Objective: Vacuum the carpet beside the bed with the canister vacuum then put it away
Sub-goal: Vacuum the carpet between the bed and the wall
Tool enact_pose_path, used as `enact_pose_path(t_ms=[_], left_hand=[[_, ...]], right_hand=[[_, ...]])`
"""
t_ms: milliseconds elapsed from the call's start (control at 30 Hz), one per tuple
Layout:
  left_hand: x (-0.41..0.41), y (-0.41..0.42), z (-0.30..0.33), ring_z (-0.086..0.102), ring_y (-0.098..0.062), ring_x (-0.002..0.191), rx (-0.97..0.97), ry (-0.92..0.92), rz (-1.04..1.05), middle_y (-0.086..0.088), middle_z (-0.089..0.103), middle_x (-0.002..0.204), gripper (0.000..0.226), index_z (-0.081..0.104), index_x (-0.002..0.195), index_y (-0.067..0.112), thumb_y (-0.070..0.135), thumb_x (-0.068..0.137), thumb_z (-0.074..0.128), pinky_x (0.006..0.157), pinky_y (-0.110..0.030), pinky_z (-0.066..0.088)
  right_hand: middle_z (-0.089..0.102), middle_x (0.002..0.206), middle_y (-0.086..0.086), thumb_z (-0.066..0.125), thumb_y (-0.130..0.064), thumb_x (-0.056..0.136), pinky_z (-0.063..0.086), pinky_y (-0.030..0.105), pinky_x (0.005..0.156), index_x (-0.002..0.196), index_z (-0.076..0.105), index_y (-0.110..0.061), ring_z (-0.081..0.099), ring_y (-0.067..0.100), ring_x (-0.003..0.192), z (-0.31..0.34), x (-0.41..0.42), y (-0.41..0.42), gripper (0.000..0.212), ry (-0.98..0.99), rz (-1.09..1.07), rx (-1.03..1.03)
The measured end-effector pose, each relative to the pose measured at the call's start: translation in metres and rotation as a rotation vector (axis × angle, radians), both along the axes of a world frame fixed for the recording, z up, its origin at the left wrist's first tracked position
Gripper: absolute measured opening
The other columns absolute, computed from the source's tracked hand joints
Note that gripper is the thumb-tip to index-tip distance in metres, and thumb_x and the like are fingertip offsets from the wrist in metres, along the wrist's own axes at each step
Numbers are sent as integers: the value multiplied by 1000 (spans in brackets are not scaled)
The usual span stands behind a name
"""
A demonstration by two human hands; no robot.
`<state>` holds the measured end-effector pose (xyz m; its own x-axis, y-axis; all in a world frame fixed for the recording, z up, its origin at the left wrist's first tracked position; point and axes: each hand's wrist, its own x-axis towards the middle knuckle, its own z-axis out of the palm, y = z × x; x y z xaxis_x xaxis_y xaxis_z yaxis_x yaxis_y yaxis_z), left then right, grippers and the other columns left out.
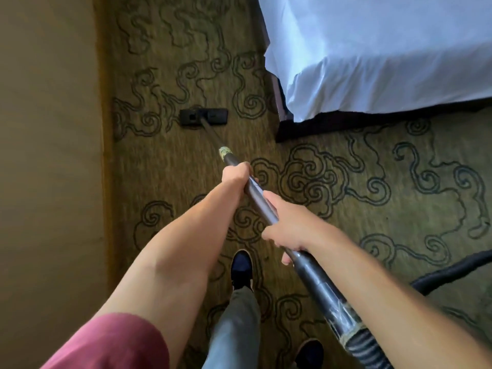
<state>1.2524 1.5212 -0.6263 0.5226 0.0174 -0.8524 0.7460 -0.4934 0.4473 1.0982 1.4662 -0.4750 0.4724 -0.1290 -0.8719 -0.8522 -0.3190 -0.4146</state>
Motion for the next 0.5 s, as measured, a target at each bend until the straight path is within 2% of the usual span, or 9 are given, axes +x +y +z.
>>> enact_pose_path(t_ms=[67,100,167,200,300,333,367,400,500], left_hand=[[11,-4,5,64,-17,35,-7,-6,3,-2,64,42,15,61,92,4,14,81,59,53,-22,51],[50,-6,11,66,-19,40,-10,-3,-5,-4,66,47,17,62,95,4,14,81,59,56,-24,53],[57,-15,11,68,-23,51,-48,-4,28,-8,69,58,25,64,104,1,14,84,58,62,-28,57],[93,-14,17,68,-23,53,-37,4,25,-9,68,59,28,64,108,0,14,84,58,63,-29,57],[124,-21,19,67,-20,43,-52,18,7,-9,68,59,34,63,115,-1,14,85,57,55,-26,56],[129,-22,20,69,-21,46,-64,30,16,-11,70,66,37,63,118,-1,13,85,57,57,-29,58],[122,-24,18,72,-24,55,-54,31,23,-13,72,76,39,62,121,-1,14,85,57,65,-33,62],[153,-29,23,74,-27,65,-47,24,4,-15,73,83,42,61,123,0,15,85,57,74,-38,64],[182,-42,20,73,-29,69,-59,52,9,-14,71,82,43,60,123,0,13,82,57,82,-44,64]], right_hand=[[64,96,10,63,-12,89,64,41,54,151,12,-55,74,26,55,8,13,-6,91,-8,5,7],[64,95,11,63,-12,89,64,40,54,152,12,-54,74,26,55,6,51,-9,91,-30,-3,17],[64,94,11,64,-12,91,61,35,50,154,9,-54,70,22,49,13,60,-19,94,-9,-25,58],[64,94,11,65,-11,91,58,31,47,154,8,-54,68,19,44,13,95,-22,95,-26,-34,76],[64,92,11,65,-10,93,53,27,43,156,6,-53,63,16,38,13,125,-30,96,-18,-37,82],[64,92,11,65,-10,93,52,26,42,156,7,-52,62,15,37,15,131,-30,96,-13,-41,95],[63,92,10,65,-9,93,52,26,41,157,7,-52,61,14,35,17,125,-31,96,-2,-64,96],[62,91,10,65,-9,93,52,26,41,157,8,-51,60,13,34,13,154,-35,96,-35,-72,106],[64,88,11,67,-12,92,53,28,43,155,8,-54,61,14,35,10,183,-51,96,-30,-49,100]])
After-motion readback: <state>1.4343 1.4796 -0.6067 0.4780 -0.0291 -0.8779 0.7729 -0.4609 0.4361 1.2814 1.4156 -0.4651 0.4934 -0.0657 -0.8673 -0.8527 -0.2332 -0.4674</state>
